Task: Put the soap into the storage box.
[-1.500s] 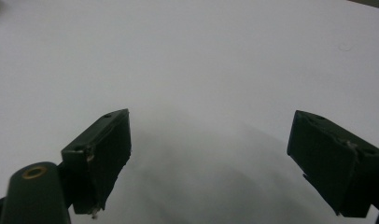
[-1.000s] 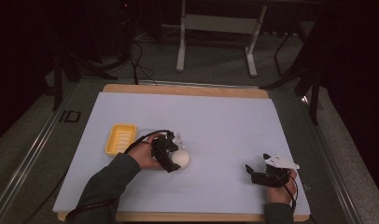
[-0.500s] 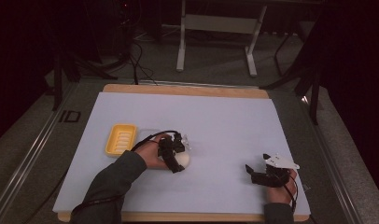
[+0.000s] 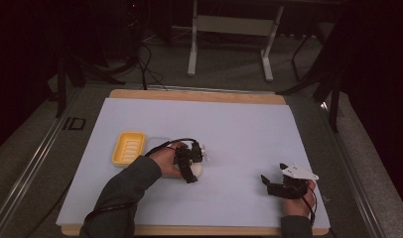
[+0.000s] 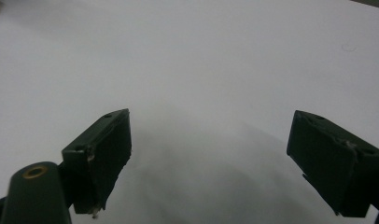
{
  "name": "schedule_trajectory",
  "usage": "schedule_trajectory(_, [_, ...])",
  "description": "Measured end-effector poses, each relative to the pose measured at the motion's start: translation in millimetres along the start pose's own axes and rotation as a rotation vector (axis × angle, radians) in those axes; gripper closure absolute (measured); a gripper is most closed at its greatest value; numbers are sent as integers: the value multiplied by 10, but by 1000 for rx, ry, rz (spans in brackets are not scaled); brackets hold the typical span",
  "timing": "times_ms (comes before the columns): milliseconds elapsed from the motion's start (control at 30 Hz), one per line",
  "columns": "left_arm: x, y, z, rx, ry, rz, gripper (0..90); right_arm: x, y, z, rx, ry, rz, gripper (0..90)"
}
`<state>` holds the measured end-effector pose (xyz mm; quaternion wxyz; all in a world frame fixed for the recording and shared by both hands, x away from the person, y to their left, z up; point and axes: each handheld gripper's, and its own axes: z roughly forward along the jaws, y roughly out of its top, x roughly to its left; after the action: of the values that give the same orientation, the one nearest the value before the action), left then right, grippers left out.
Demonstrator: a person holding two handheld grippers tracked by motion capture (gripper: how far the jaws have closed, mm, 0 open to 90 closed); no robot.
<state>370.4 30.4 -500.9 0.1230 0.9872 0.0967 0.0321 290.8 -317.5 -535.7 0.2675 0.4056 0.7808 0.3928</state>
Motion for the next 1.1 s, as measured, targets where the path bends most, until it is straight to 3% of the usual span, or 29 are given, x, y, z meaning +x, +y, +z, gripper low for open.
schedule_trajectory(533, [46,64,53,72,-33,17,220,2,0,0,0,-1,-1,137])
schedule_trajectory(1100, [61,101,53,100,-43,29,228,1,-1,0,-2,1,0,137])
